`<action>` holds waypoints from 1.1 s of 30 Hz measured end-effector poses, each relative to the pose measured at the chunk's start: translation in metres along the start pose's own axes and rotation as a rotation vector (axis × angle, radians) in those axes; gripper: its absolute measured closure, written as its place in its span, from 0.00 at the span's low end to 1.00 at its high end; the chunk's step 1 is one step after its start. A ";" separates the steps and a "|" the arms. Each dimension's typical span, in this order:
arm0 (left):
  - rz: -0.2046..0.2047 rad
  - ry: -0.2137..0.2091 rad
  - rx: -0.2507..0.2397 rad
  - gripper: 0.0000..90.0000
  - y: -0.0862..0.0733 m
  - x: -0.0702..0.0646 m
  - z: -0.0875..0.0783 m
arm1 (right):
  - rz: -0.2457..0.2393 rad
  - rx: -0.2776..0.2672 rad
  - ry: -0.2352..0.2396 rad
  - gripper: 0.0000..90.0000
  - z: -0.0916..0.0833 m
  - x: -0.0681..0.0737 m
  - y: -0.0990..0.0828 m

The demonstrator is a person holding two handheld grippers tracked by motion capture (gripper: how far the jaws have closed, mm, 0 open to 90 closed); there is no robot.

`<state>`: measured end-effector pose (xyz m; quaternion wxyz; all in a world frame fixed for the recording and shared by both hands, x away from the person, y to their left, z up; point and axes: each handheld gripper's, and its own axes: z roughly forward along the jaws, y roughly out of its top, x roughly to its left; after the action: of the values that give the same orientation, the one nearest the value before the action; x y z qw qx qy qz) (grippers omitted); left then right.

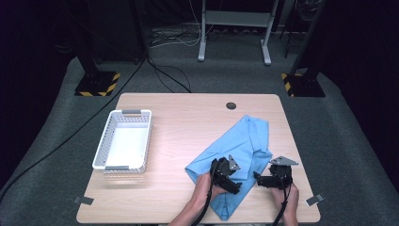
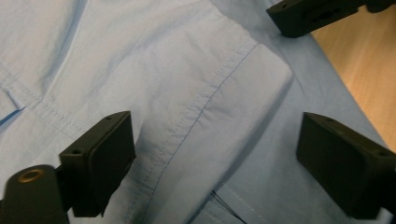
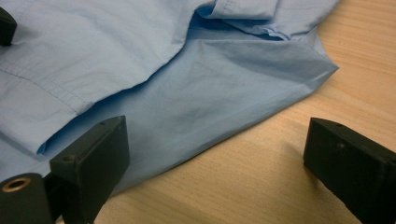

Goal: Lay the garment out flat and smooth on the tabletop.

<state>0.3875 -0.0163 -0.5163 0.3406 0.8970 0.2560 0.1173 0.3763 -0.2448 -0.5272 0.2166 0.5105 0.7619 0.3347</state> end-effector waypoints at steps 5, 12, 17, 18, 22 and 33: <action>-0.002 -0.006 -0.007 0.35 0.003 0.004 -0.001 | 0.003 0.000 -0.002 0.07 0.000 0.000 0.000; -0.003 -0.007 -0.023 0.54 0.005 0.008 0.000 | 0.003 -0.001 -0.002 0.07 0.000 0.000 0.000; -0.002 0.005 -0.026 0.71 0.005 0.013 0.000 | 0.004 -0.001 -0.004 0.07 0.000 0.000 0.000; -0.004 0.009 -0.030 0.73 0.006 0.013 0.000 | 0.004 -0.001 -0.004 0.07 0.000 0.000 0.000; -0.003 0.012 -0.046 0.83 0.006 0.015 0.000 | 0.005 -0.001 -0.005 0.07 0.000 0.000 0.000; -0.038 0.037 -0.124 0.90 0.007 0.033 -0.015 | 0.008 -0.001 -0.008 0.07 0.000 -0.001 0.000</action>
<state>0.4119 0.0054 -0.4996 0.3928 0.8669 0.2713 0.1431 0.3765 -0.2454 -0.5272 0.2184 0.5149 0.7587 0.3340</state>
